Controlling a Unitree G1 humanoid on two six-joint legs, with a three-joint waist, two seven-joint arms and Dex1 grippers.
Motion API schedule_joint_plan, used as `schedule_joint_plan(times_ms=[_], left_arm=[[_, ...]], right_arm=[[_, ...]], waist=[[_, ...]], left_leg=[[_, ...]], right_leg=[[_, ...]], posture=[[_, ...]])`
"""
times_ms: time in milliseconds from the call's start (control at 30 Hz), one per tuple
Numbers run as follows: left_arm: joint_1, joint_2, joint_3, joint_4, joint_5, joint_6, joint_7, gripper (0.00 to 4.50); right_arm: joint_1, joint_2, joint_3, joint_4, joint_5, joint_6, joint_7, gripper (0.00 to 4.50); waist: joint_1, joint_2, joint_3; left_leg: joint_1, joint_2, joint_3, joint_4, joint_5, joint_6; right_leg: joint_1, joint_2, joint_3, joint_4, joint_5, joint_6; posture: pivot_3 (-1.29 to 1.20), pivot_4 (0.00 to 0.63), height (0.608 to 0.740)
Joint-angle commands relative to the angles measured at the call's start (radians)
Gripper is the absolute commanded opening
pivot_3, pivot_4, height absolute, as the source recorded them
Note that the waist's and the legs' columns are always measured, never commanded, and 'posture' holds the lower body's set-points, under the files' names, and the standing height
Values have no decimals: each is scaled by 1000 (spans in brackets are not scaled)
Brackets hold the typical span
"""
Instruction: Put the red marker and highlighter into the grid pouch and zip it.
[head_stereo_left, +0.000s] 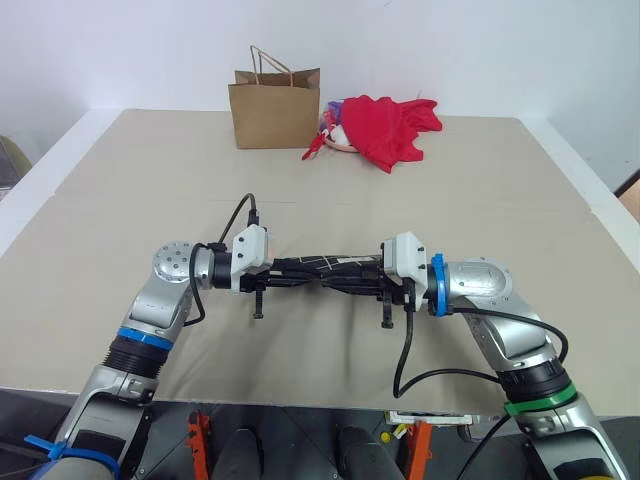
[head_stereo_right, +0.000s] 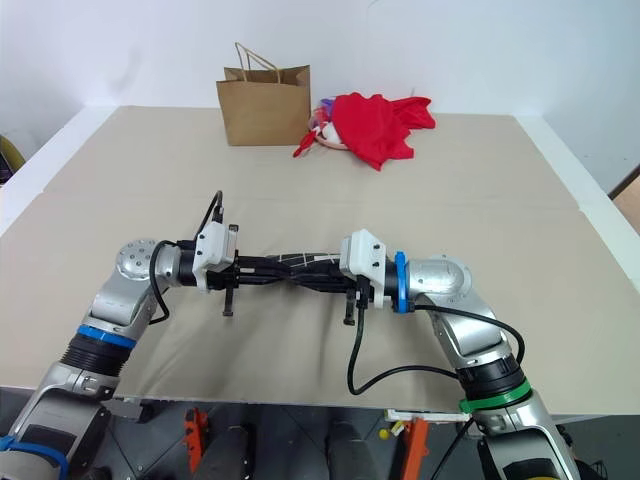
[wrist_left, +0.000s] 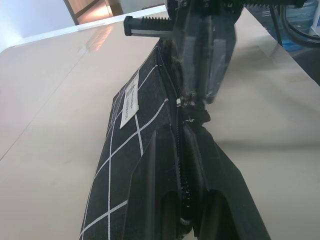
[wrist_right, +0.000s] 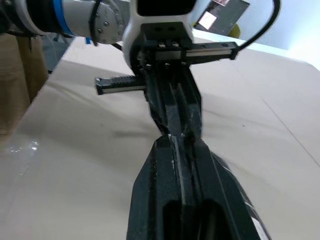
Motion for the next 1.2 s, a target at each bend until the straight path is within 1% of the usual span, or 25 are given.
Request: schedule_joint_plan(times_ms=[33,200,300,467,633,733,800,867,933,967,1033,1100,1133,1167,1200], left_arm=[[-16,14,17,-7,4,-25,-2,0],[-25,22,12,23,19,-55,-21,0],[-35,31,19,51,25,-80,-30,0],[-46,75,30,115,37,-132,-70,0],[-67,104,37,188,45,-171,-93,0],[-97,93,40,221,46,-149,-75,0],[-105,84,36,205,26,-91,-76,0],[-107,80,34,191,17,-59,-81,816],[-107,82,39,168,1,9,-73,1594],[-108,82,51,149,-21,73,-57,2125],[-105,92,75,103,-69,239,-18,3174],[-83,100,103,61,-97,344,36,4204],[-65,102,118,45,-100,381,71,4500],[-47,103,131,34,-92,389,106,4500],[-26,106,141,21,-83,401,137,4500]], right_arm=[[8,-7,-32,-78,48,-1,13,139],[72,-61,-94,-136,80,9,9,139],[151,-122,-159,-143,81,-4,8,139],[308,-223,-306,-136,99,-16,29,139],[383,-296,-408,-94,98,-39,43,139],[404,-310,-449,-67,107,-47,42,139],[400,-295,-451,-73,151,-1,28,139],[390,-281,-452,-76,192,50,8,0],[382,-262,-463,-79,217,88,-35,669],[377,-247,-474,-79,228,113,-73,984],[377,-220,-499,-83,248,167,-146,1962],[392,-198,-530,-89,270,232,-219,3001],[402,-187,-546,-84,261,240,-255,3542],[412,-177,-561,-78,258,253,-289,4053],[426,-164,-579,-75,255,263,-321,4467]], waist=[[0,0,0],[0,0,0],[3,0,0],[4,0,0],[-3,0,0],[-1,0,0],[-1,0,0],[-1,0,0],[-3,0,0],[-3,0,0],[-2,0,0],[-2,0,0],[-2,0,0],[-2,0,0],[-1,0,0]], left_leg=[[0,0,0,0,0,0],[0,0,0,0,0,0],[0,0,0,0,0,0],[0,0,0,0,0,0],[1,0,0,0,0,0],[1,0,0,1,0,0],[1,0,0,2,0,0],[1,0,0,2,0,0],[1,0,0,2,0,0],[1,0,0,2,0,0],[1,0,0,2,0,0],[0,0,0,2,0,0],[0,0,0,2,0,0],[0,0,0,2,0,0],[1,0,0,1,0,0]], right_leg=[[0,0,0,0,0,0],[0,0,0,0,0,0],[0,0,0,0,0,0],[0,0,0,0,0,0],[0,0,0,0,0,0],[1,0,0,0,0,0],[1,0,0,0,1,0],[1,0,0,0,1,0],[1,0,0,0,1,0],[1,0,0,0,1,0],[1,0,0,1,1,0],[1,0,0,1,0,1],[1,0,0,1,0,1],[1,0,0,1,0,1],[1,0,0,1,0,1]], posture=[[0,150,740],[0,150,740],[0,150,740],[0,150,740],[0,150,740],[0,150,740],[0,150,740],[0,150,740],[0,150,740],[0,150,740],[0,150,740],[0,150,740],[0,150,740],[0,150,740],[0,150,740]])
